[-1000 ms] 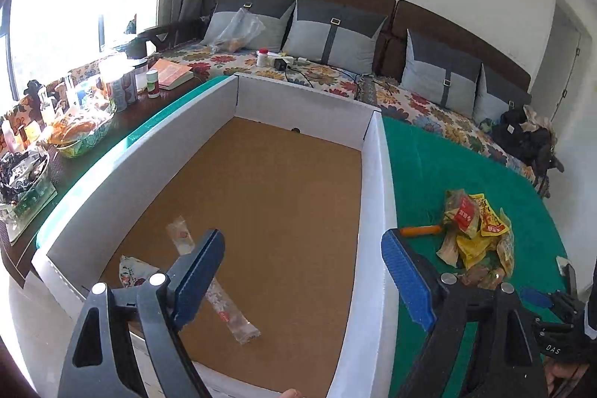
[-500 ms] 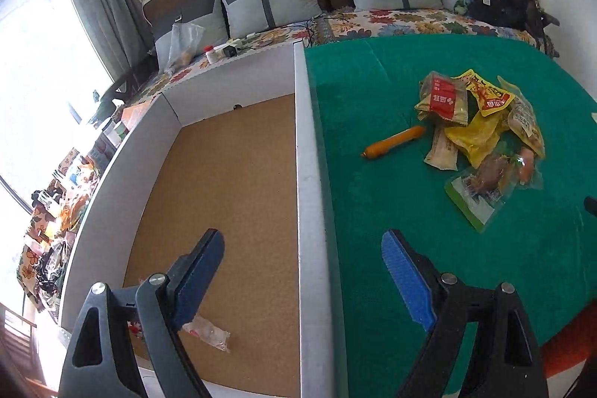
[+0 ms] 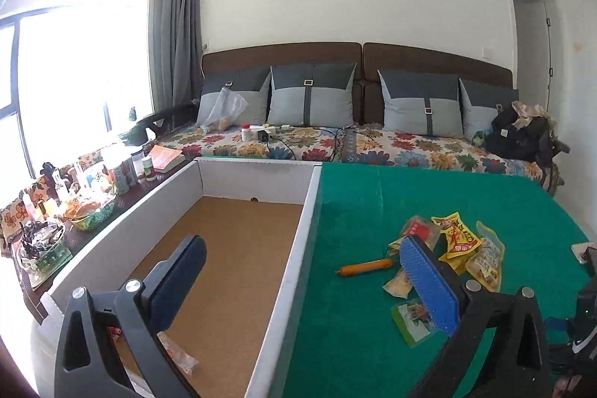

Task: Organize snacks
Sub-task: 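Return both tools to the snack pile on the bed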

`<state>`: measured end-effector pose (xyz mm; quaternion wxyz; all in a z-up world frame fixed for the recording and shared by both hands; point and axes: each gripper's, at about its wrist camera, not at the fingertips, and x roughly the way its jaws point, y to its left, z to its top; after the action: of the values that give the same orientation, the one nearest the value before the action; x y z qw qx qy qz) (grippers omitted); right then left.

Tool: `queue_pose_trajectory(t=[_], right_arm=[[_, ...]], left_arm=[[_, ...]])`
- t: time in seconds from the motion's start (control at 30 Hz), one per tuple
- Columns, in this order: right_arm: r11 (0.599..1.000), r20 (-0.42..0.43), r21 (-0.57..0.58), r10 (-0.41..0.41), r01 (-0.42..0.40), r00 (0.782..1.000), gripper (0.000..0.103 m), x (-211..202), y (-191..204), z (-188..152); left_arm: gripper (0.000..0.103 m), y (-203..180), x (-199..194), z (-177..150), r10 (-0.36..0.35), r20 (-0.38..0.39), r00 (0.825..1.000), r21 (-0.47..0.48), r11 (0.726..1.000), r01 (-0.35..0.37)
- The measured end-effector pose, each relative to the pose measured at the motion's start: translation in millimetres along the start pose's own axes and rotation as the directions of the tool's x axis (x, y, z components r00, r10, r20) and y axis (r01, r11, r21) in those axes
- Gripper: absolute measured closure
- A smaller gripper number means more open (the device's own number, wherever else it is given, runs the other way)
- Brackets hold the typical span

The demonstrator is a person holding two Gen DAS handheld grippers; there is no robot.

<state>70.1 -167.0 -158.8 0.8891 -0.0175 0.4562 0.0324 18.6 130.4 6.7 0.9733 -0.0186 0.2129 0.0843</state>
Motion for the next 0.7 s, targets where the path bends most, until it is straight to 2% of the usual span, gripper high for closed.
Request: queue_pose_trajectory(t=[0.1,0.17,0.23,0.3,0.43,0.47,0.6,0.63,0.7], right_arm=[[0.999,-0.006,0.034,0.009,-0.009,1.0,0.019,2.2,-4.6,1.1],[0.999,-0.006,0.038,0.009,-0.009,1.0,0.017,2.8,-5.5,1.1],[0.999,-0.007,0.034,0.011,-0.01,1.0,0.016,2.6,-5.9,0.7],[0.999,-0.005,0.032,0.014,-0.014,1.0,0.014,2.7,-6.4,0.3],[0.999,-0.004,0.027,0.019,-0.019,1.0,0.014,2.4,-6.7,-0.3],[0.999,-0.006,0.028,0.019,-0.018,1.0,0.014,2.3,-6.7,-0.2],[0.999,-0.014,0.038,0.013,-0.013,1.0,0.014,2.5,-6.8,0.4],[0.999,-0.016,0.042,0.011,-0.01,1.0,0.014,2.7,-6.9,0.7],[0.999,-0.024,0.053,0.006,-0.004,1.0,0.014,3.1,-6.9,1.8]], left_arm=[[0.0,-35.6,9.0,-9.8,-0.091,-0.087,0.992,0.053,0.994,0.096],[0.0,-61.7,24.8,-28.1,-0.154,-0.188,0.97,0.084,0.982,0.172],[0.0,-85.4,44.7,-52.6,-0.189,-0.31,0.932,0.104,0.967,0.231],[0.0,-98.9,62.2,-77.7,-0.199,-0.397,0.896,0.108,0.959,0.261],[0.001,-111.2,89.7,-122.6,-0.177,-0.532,0.828,0.067,0.966,0.25],[0.001,-109.7,95.1,-128.0,-0.171,-0.55,0.817,0.056,0.969,0.24],[0.001,-101.0,105.3,-144.3,-0.14,-0.58,0.802,0.045,0.978,0.204],[0.001,-100.8,104.1,-145.5,-0.121,-0.567,0.815,0.067,0.979,0.193],[0.0,-99.4,102.2,-147.3,-0.126,-0.559,0.82,0.066,0.978,0.195]])
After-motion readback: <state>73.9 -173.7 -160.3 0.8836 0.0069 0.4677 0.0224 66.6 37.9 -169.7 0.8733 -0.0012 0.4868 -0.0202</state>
